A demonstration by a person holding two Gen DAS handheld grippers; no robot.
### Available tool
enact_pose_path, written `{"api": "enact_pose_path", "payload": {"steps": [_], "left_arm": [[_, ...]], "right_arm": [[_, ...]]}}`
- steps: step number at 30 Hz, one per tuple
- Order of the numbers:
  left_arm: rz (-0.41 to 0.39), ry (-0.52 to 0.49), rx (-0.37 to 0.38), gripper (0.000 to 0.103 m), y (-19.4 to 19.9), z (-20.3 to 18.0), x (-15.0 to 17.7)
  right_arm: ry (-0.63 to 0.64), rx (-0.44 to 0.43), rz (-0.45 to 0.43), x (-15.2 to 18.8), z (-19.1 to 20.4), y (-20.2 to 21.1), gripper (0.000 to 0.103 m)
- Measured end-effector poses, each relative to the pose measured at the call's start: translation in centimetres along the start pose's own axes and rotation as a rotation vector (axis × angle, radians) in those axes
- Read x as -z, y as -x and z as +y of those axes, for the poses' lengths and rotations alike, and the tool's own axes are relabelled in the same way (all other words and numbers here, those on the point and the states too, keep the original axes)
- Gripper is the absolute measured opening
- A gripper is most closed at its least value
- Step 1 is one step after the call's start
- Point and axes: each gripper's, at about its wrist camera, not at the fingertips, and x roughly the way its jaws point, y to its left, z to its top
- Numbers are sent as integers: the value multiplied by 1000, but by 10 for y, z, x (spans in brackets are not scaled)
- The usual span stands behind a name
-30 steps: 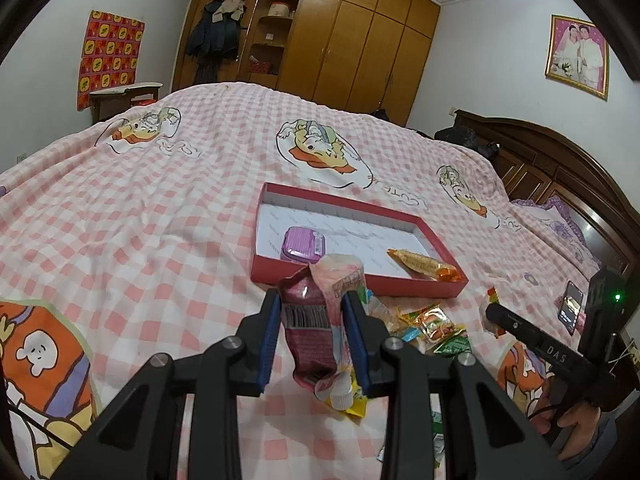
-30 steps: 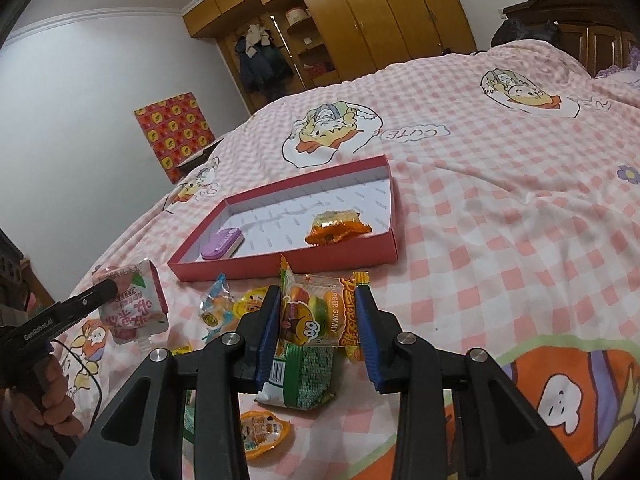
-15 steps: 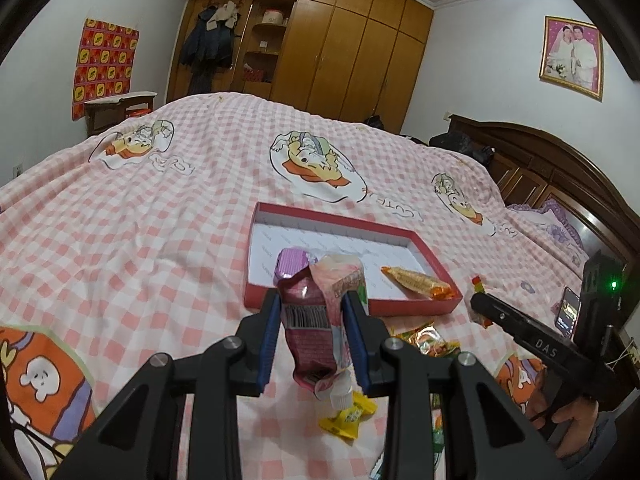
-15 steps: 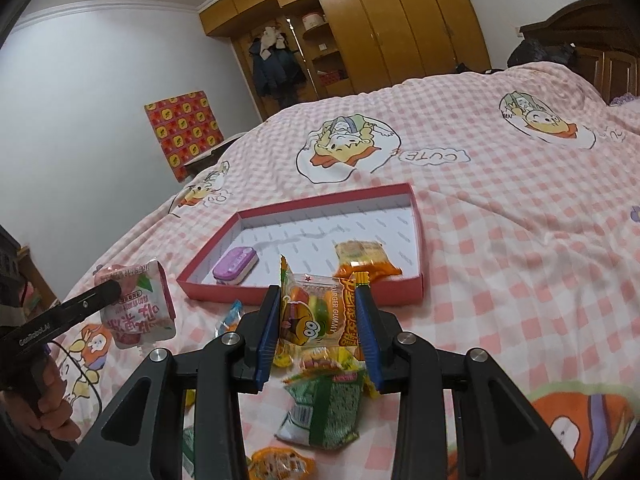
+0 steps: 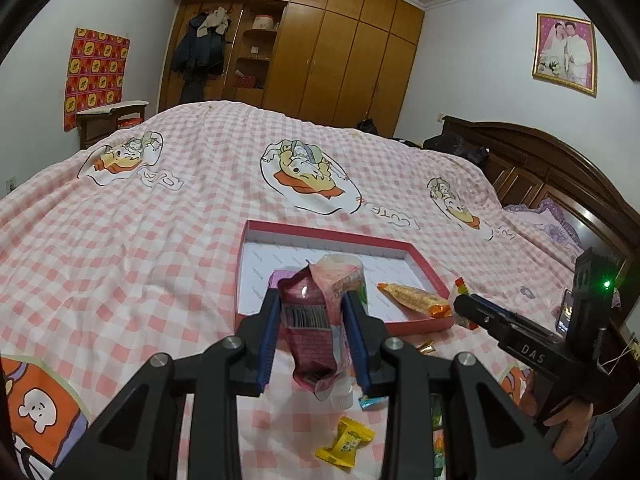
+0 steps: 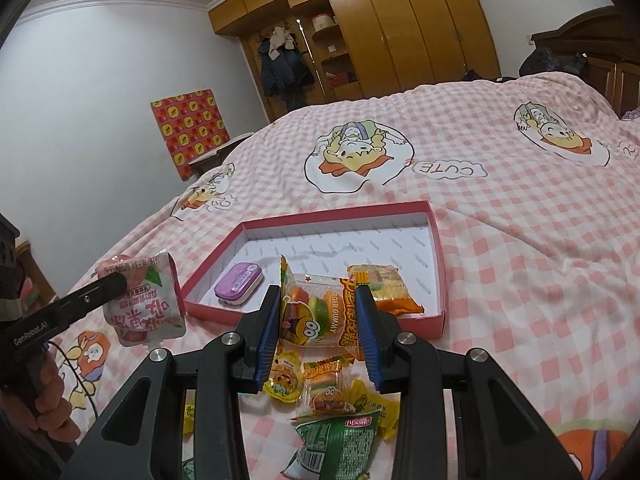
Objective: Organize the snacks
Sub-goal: 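Carry the pink bag with the left gripper while the right gripper carries the candy packet over the box, then open the left gripper to drop the pink bag while the right gripper releases the candy packet into the box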
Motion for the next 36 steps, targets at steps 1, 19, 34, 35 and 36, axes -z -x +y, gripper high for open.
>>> {"api": "enact_pose_path", "payload": {"steps": [1,19,34,35,36], "left_arm": [[3,15,15,33,0,2,-1],[-18,6,39,33,-39,3,-10],[-49,206,131,33,-86,18,-30],[-58,204,117,33,-89,18,-30],[-60,195,106,33,-92,17,-29]], "right_arm": [[0,-1,-1,0,-1,-1,37],[-31,-43,-16,-7,-18,-20,37],[-10,-47,-2,-26,-16,-62,37],[-6,-45,1,-28,-16,-65,37],[0,-42,3,-28,-15,-69,37]]}}
